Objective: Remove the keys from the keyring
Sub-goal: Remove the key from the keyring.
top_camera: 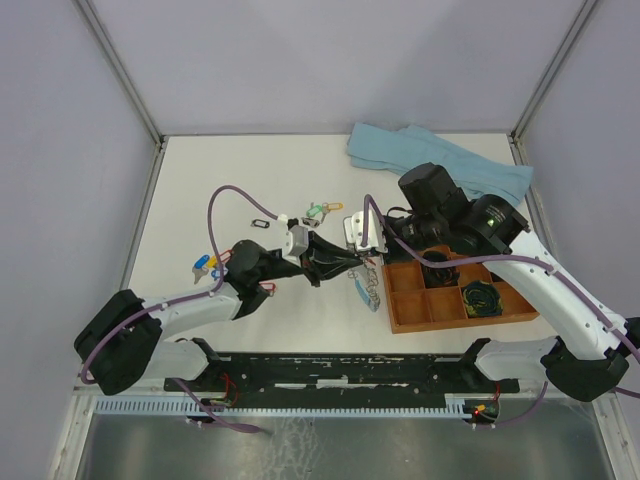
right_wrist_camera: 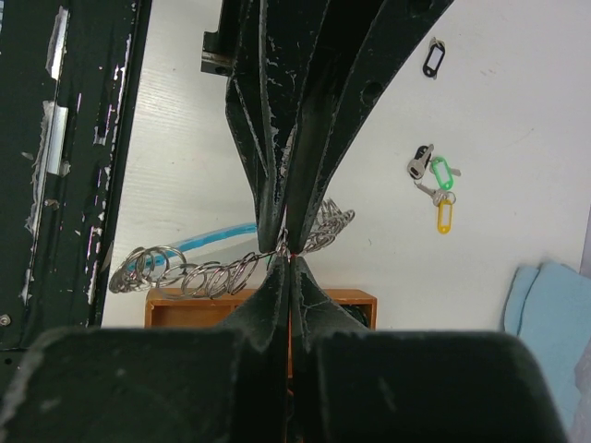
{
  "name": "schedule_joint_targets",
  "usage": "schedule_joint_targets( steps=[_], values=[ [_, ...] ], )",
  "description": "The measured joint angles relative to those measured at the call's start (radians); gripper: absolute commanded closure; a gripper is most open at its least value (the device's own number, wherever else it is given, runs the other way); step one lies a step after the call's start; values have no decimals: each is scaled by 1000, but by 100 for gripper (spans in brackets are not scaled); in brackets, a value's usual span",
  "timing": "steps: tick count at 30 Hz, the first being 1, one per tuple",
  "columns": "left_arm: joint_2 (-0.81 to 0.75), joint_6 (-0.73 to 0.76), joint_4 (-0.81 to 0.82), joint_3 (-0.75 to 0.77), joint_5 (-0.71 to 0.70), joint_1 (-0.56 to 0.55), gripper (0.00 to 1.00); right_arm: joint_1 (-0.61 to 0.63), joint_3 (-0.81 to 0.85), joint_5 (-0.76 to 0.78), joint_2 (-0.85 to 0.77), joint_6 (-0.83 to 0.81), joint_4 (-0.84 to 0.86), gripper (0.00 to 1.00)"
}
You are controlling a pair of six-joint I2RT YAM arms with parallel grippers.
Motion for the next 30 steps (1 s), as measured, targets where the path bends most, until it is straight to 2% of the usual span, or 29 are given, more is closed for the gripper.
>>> schedule_joint_targets(
  steps=[2, 9, 10, 12, 14, 17, 21, 30],
  values=[
    [3, 0, -3, 4, 1, -1, 96, 0, 0, -1, 0, 0, 0, 99],
    [10, 1, -21, 18, 25, -4, 97, -10, -1, -3, 0, 6, 0, 98],
    [9, 2, -23, 18, 26, -4, 97, -18, -1, -13, 0, 10, -1, 89],
    [1, 11, -29, 18, 26, -4, 97, -41, -2, -44, 0, 23, -1, 63],
    [-19, 26, -58, 18, 27, -4, 97, -88, -10, -93, -4, 38, 8, 42],
    [-57, 55, -120, 18, 34, -3, 97, -148, -40, -160, -21, 50, 26, 27],
    [-114, 133, -289, 45, 66, -3, 97, -196, -79, -229, -45, 70, 45, 21],
    [-172, 472, -927, 277, 64, -3, 97, -298, -174, -366, -63, 53, 104, 19]
  ],
)
